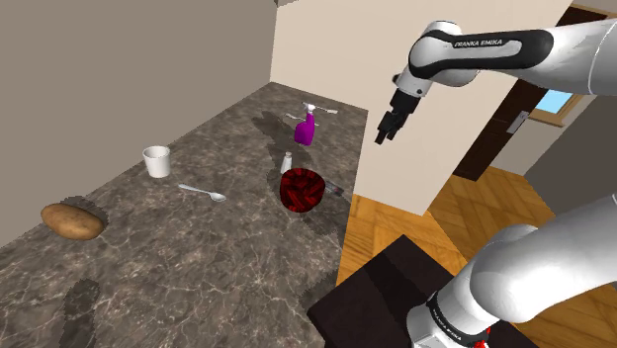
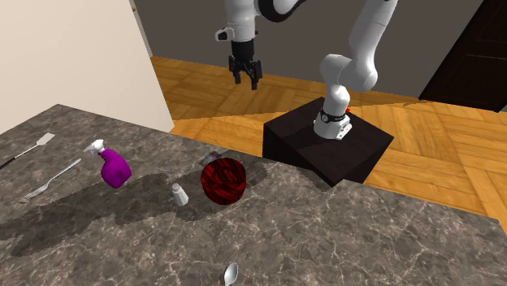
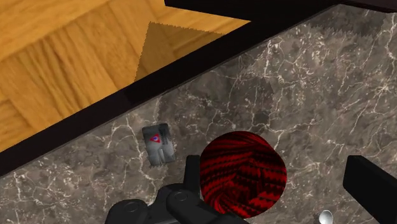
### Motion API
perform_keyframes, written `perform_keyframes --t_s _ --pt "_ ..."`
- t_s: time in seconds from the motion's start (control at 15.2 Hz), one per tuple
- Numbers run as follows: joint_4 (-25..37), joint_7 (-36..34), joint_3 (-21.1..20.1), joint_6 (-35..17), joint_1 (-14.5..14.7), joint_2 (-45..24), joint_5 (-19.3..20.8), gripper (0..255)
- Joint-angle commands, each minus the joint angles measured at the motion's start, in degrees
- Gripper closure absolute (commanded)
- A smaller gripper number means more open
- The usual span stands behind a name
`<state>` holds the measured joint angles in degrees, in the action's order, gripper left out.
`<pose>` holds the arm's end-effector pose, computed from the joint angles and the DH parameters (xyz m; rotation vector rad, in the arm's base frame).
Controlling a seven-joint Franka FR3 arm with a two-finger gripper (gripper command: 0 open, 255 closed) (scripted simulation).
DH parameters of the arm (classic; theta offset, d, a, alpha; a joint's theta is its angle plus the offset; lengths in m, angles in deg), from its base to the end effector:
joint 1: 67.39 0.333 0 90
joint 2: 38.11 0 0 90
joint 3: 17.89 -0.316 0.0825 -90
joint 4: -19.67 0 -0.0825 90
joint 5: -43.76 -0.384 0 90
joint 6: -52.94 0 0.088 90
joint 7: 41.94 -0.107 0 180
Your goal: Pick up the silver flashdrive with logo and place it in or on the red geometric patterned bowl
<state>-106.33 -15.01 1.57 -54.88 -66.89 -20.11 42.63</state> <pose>0.4343 -0.1587 0.5030 -3.0125 -0.2254 -0.0421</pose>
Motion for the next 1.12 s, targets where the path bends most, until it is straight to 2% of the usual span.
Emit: perform_keyframes --t_s 0.0,0.26,0.53,1.06 --pt "2.53 4.23 2.48 -0.91 0.25 -5.16 -2.67 0" --pt "7.62 12.18 5.75 -1.59 0.05 -15.47 -9.20 0" --pt "14.09 19.77 7.00 -0.47 -1.71 -26.46 -16.37 0" --pt "31.05 29.82 4.06 5.46 -9.07 -48.30 -27.50 0"
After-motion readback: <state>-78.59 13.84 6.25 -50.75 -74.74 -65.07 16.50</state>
